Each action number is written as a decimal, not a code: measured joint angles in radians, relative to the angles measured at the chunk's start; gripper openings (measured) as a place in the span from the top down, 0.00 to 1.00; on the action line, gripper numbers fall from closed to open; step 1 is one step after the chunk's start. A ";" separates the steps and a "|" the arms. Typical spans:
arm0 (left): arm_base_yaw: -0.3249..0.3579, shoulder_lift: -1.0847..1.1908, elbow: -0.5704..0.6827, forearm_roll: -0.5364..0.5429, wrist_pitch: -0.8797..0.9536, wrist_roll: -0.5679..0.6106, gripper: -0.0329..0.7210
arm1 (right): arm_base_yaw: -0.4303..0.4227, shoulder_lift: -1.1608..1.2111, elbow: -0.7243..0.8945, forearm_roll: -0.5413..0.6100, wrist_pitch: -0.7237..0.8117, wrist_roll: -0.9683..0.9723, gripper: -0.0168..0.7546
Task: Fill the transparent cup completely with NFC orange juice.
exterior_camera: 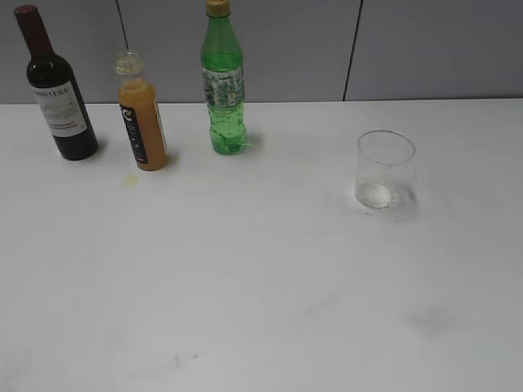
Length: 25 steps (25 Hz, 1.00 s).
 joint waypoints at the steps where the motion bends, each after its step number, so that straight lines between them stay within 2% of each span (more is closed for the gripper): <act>1: 0.000 0.000 0.000 0.001 0.000 0.000 0.65 | 0.000 0.000 0.000 0.000 0.000 -0.001 0.22; 11: 0.000 0.000 0.000 0.000 0.000 0.000 0.65 | 0.000 0.000 -0.017 0.000 -0.038 -0.001 0.22; 15: 0.000 0.000 0.000 0.000 0.000 0.000 0.65 | 0.000 0.045 -0.024 0.000 -0.187 -0.009 0.22; 20: 0.000 0.000 0.000 -0.001 0.000 0.000 0.65 | 0.000 0.163 -0.024 0.004 -0.395 -0.061 0.12; 25: 0.000 0.000 0.000 -0.001 0.000 0.000 0.65 | 0.000 0.295 -0.024 0.004 -0.572 -0.078 0.10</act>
